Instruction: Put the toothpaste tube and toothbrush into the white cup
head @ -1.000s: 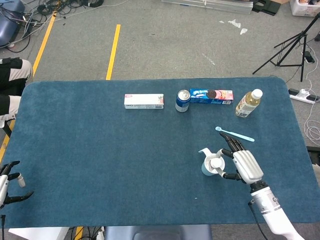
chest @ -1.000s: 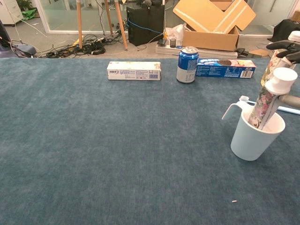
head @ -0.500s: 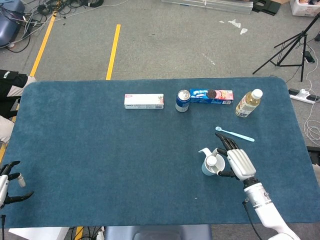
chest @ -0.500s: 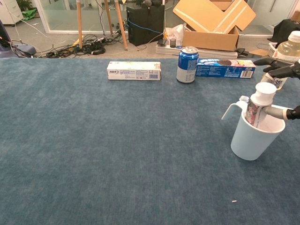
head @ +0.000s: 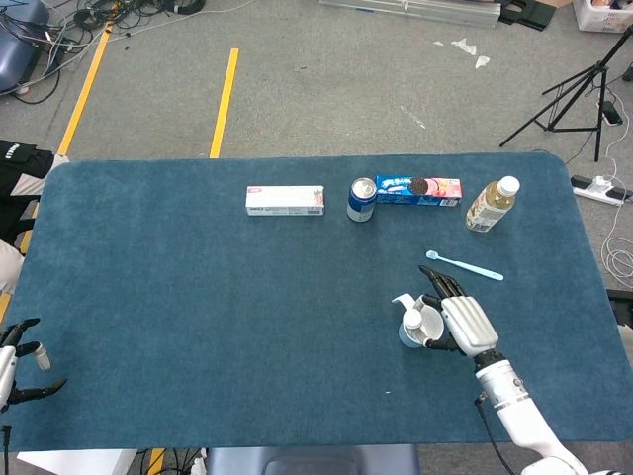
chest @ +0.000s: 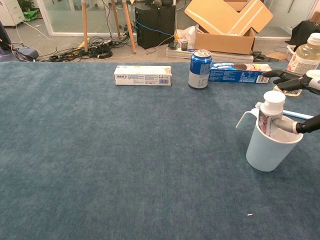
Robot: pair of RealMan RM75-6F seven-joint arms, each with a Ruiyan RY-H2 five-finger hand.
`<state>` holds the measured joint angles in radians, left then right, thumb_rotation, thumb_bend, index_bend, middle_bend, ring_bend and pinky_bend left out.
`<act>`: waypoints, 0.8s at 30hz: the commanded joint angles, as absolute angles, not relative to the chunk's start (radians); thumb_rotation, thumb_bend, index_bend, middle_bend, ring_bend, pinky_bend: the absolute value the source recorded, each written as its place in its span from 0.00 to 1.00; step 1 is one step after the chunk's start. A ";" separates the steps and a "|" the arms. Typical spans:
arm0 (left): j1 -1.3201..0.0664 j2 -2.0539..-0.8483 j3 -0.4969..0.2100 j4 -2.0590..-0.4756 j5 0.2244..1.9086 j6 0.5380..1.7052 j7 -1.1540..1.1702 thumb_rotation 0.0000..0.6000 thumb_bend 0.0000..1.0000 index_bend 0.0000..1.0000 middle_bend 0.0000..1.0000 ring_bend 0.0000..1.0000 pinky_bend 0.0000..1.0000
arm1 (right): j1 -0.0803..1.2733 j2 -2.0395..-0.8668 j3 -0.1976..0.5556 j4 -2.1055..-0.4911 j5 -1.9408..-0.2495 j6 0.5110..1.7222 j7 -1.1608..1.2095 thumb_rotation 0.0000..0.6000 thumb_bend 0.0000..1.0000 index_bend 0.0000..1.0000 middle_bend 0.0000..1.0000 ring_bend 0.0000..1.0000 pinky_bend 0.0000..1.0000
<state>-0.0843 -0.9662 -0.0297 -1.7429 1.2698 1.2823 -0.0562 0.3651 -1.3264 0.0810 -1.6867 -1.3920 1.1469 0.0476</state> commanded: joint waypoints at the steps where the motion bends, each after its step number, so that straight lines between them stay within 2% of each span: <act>1: -0.084 -0.966 -0.030 -1.742 1.269 1.282 -0.057 1.00 0.00 0.62 0.15 0.12 0.18 | 0.365 -1.326 0.081 -1.686 -1.393 1.148 0.050 1.00 0.24 0.50 0.02 0.00 0.08; 17: -0.086 -0.969 -0.030 -1.740 1.265 1.277 -0.052 1.00 0.00 0.62 0.15 0.12 0.18 | 0.353 -1.284 0.079 -1.714 -1.424 1.182 0.091 1.00 0.23 0.33 0.01 0.00 0.08; 24: -0.086 -0.968 -0.029 -1.741 1.267 1.279 -0.052 1.00 0.00 0.62 0.15 0.12 0.18 | 0.328 -1.234 0.078 -1.765 -1.485 1.252 0.135 1.00 0.23 0.28 0.00 0.00 0.08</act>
<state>-0.0856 -0.9675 -0.0295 -1.7413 1.2669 1.2792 -0.0524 0.3364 -1.2479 0.0770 -1.7504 -1.4693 1.2334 0.1223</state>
